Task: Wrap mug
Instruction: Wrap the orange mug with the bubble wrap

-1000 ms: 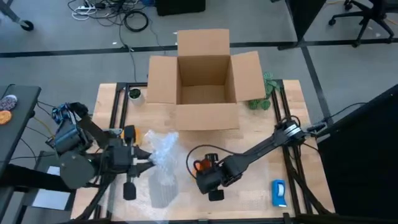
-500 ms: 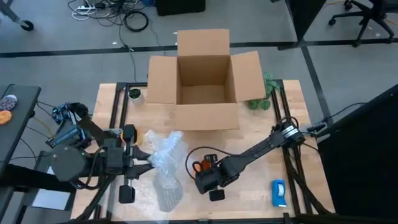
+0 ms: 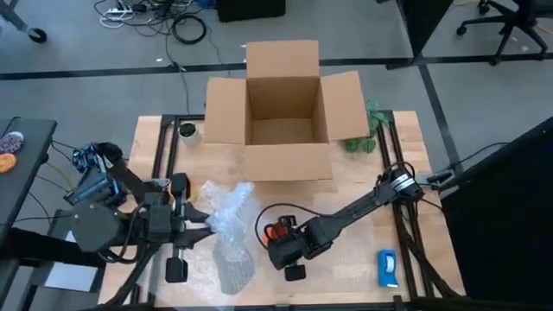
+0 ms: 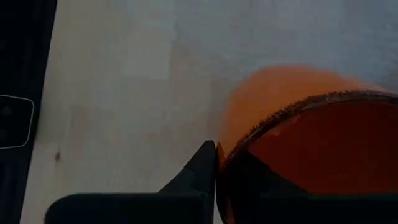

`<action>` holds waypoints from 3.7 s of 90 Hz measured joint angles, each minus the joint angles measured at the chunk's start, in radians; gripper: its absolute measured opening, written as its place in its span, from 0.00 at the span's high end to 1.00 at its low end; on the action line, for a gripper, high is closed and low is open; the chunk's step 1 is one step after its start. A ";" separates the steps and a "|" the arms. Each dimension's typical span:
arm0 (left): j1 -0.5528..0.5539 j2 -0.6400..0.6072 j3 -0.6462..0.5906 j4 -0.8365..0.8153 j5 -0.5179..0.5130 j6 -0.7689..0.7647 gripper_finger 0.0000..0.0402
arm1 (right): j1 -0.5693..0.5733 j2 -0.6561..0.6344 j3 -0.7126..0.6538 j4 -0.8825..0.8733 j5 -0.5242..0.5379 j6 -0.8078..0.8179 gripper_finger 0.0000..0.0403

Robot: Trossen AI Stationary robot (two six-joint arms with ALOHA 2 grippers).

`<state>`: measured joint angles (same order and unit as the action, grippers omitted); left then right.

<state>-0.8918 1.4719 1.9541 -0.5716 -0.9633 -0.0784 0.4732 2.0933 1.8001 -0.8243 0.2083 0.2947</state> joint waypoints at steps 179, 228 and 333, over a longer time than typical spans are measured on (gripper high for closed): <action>0.111 0.001 -0.598 -0.093 0.248 -0.429 0.95 | 0.396 0.054 -0.117 -0.697 0.303 1.140 1.00; 0.236 0.001 -0.735 0.058 0.348 -0.422 0.95 | 0.370 0.147 -0.119 -0.707 0.351 1.284 1.00; 0.238 0.021 -0.749 0.214 0.298 -0.293 0.95 | 0.294 0.145 -0.043 -0.511 0.171 1.156 0.61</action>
<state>-0.6537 1.4925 1.2053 -0.3572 -0.6651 -0.3717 0.7673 2.2387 1.7571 -1.3352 0.3798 1.4510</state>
